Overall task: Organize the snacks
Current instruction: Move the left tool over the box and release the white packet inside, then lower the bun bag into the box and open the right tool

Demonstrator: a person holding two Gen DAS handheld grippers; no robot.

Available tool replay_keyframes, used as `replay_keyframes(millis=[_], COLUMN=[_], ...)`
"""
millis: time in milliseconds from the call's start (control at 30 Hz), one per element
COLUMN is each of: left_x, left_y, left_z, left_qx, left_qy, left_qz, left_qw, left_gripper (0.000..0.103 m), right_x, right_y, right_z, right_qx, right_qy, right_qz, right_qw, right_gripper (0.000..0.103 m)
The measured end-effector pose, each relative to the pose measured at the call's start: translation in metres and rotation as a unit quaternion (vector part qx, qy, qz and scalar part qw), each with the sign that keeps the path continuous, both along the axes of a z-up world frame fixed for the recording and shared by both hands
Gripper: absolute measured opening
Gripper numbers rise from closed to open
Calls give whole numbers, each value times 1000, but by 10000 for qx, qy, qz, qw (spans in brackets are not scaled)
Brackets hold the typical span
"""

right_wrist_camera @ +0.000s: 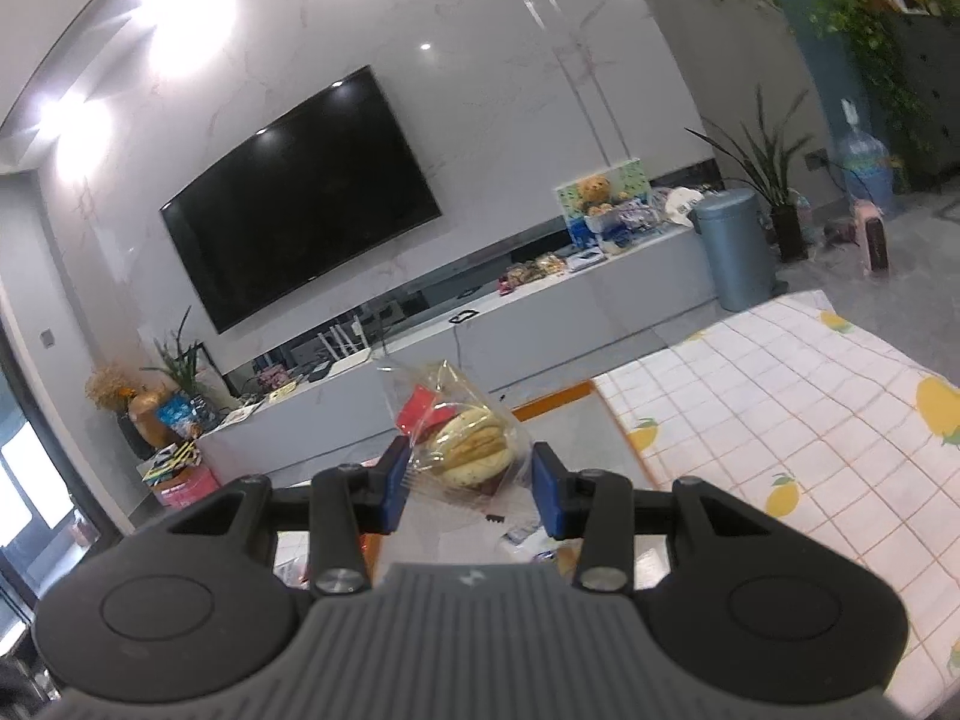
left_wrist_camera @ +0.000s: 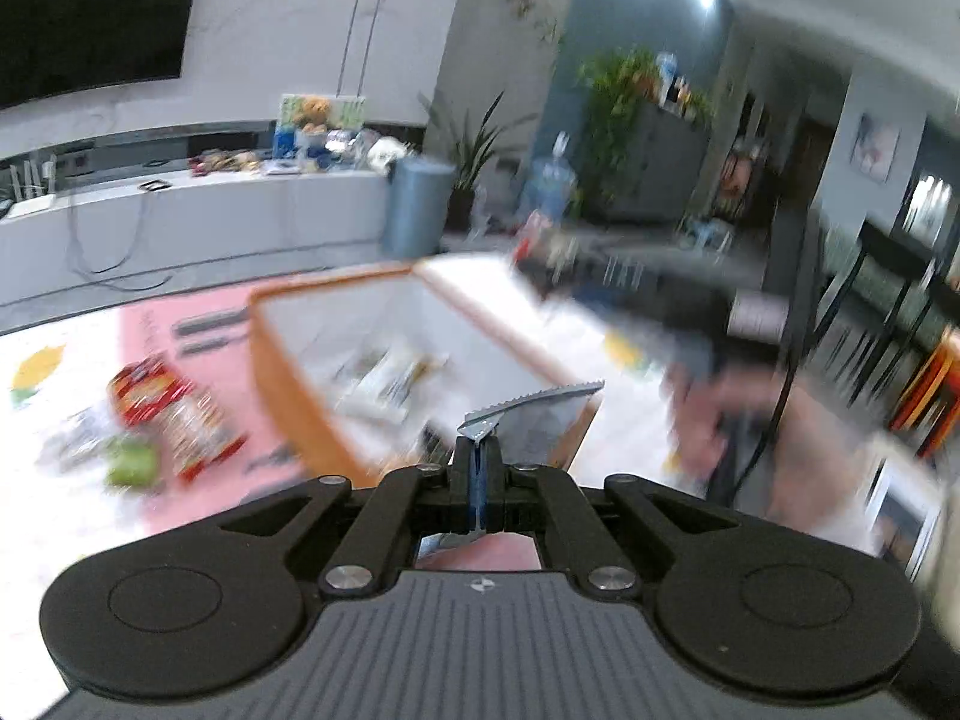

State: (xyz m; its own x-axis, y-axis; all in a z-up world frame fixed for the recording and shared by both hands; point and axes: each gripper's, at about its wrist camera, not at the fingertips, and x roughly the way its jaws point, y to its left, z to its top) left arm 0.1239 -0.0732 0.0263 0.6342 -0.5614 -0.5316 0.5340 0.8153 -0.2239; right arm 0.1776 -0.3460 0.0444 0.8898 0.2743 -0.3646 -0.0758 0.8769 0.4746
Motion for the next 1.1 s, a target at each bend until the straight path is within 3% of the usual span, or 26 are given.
replay_keyframes(millis=[167,267,367,433,667,767,867,933,1033,1100], left_x=[59,108,149,171,202,205,206,204,190,177], left_y=[-38,-53,-55,-54,-52,-53,-52,-50,-44,-40], left_z=[10,-11,-43,-59,-76,-78,-70,-66,-55,-45], left_qx=[-29,330,461,536,1075,1471,1778,1701,1292,1138], left_qy=[182,723,1440,1698,1798,1519,1103,898,859,746], left_qz=[161,378,553,636,1140,1440,1874,1777,1686,1760], left_qw=[9997,9961,9870,9820,9711,9667,9597,9651,9734,9749], left_gripper=[0,0,0,0,1,2,19,56,86,88], right_x=[19,28,39,48,59,59,61,62,63,63], right_y=[-18,-25,-27,-31,-16,-11,-8,-7,0,3], right_z=[-11,-16,-23,-29,-33,-32,-31,-32,-34,-37], right_qx=[323,395,354,437,259,197,75,-150,-461,-613], right_qy=[222,349,516,653,824,809,862,922,1046,1143], right_qz=[-29,-18,34,19,246,302,332,393,590,608], right_qw=[9992,9986,9980,9969,9960,9961,9957,9949,9917,9897], right_gripper=[41,41,41,41,41,41,41,41,41,41])
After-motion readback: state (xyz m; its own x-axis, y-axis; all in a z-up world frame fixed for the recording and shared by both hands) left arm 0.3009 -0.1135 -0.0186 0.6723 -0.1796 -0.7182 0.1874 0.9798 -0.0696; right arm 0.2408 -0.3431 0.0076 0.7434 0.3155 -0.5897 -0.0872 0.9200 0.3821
